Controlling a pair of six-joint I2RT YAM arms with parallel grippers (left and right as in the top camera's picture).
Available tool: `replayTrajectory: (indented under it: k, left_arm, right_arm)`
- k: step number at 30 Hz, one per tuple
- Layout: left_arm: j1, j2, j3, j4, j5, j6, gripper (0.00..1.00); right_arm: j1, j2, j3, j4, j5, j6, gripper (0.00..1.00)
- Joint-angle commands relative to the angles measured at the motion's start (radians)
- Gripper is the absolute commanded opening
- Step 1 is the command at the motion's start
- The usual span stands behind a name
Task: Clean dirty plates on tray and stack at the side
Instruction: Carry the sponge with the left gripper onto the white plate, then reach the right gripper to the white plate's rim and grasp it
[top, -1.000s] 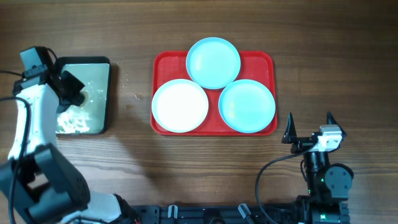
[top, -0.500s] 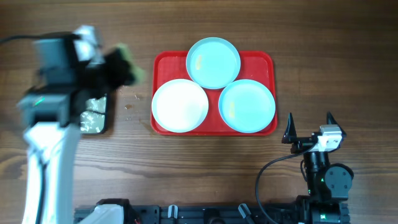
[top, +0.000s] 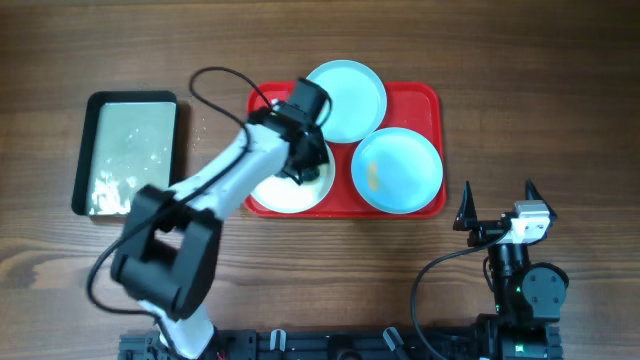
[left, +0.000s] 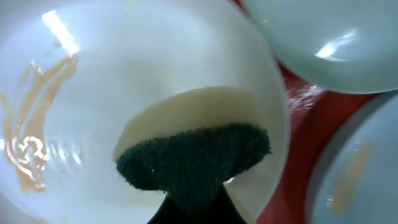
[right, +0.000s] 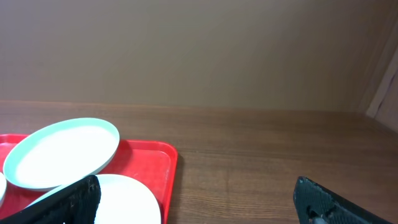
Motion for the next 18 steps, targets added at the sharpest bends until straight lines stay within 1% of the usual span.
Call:
replayTrajectory:
  k: [1, 3, 10, 13, 14, 16, 18]
  left_arm:
    - [0.003, 0.000, -0.003, -0.035, -0.131, -0.028, 0.04]
    - [0.003, 0.002, -0.004, -0.041, -0.157, -0.028, 0.04]
    - [0.008, 0.031, -0.018, -0.003, -0.158, -0.029, 0.04]
    - [0.041, 0.031, -0.018, -0.009, -0.099, -0.028, 0.04]
    - [0.052, 0.031, -0.018, -0.011, -0.072, -0.028, 0.04]
    - [0.083, 0.031, -0.018, -0.010, 0.012, 0.000, 0.04]
    - [0.109, 0.031, -0.018, -0.010, 0.073, 0.037, 0.04]
  right_arm:
    - [-0.003, -0.004, -0.002, 0.002, 0.011, 0.017, 1.00]
    - [-0.003, -0.004, -0.002, 0.002, 0.011, 0.017, 1.00]
    - [-0.003, -0.004, -0.002, 0.002, 0.011, 0.017, 1.00]
    - [-0.003, -0.004, -0.002, 0.031, 0.010, 0.019, 1.00]
    - [-0.003, -0.004, -0.002, 0.073, -0.019, 0.029, 1.00]
    - [-0.003, -0.004, -0.002, 0.121, -0.135, 0.104, 1.00]
    - [-0.003, -0.004, -0.002, 0.188, -0.167, 0.129, 1.00]
